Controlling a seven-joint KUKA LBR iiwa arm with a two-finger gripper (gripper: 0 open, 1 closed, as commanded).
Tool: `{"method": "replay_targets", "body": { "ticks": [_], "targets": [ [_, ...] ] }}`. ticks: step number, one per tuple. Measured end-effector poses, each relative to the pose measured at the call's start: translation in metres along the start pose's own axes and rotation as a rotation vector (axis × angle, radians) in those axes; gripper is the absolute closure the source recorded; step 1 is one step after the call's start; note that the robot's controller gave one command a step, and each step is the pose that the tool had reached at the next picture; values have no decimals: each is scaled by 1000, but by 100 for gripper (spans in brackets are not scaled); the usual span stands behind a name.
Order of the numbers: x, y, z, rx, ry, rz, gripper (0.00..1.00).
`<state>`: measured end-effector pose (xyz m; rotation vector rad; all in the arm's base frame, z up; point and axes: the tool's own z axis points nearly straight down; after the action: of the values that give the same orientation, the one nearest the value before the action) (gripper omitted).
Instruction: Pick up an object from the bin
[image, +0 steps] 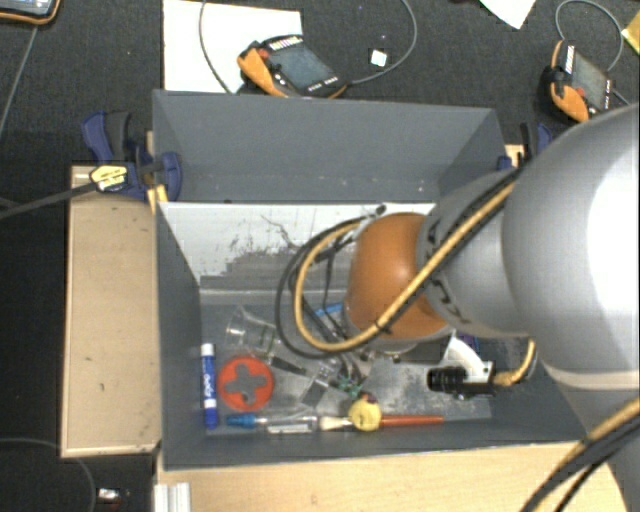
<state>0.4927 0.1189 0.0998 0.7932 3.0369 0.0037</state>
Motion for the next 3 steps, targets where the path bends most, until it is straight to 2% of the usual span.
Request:
{"method": "replay_targets", "body": {
  "ticks": [1, 2, 3],
  "targets": [
    [-28, 16, 30, -5, -7, -289, 0],
    [-17, 10, 30, -1, -1, 87, 100],
    [-17, 10, 30, -1, -1, 88, 100]
  ]
}}
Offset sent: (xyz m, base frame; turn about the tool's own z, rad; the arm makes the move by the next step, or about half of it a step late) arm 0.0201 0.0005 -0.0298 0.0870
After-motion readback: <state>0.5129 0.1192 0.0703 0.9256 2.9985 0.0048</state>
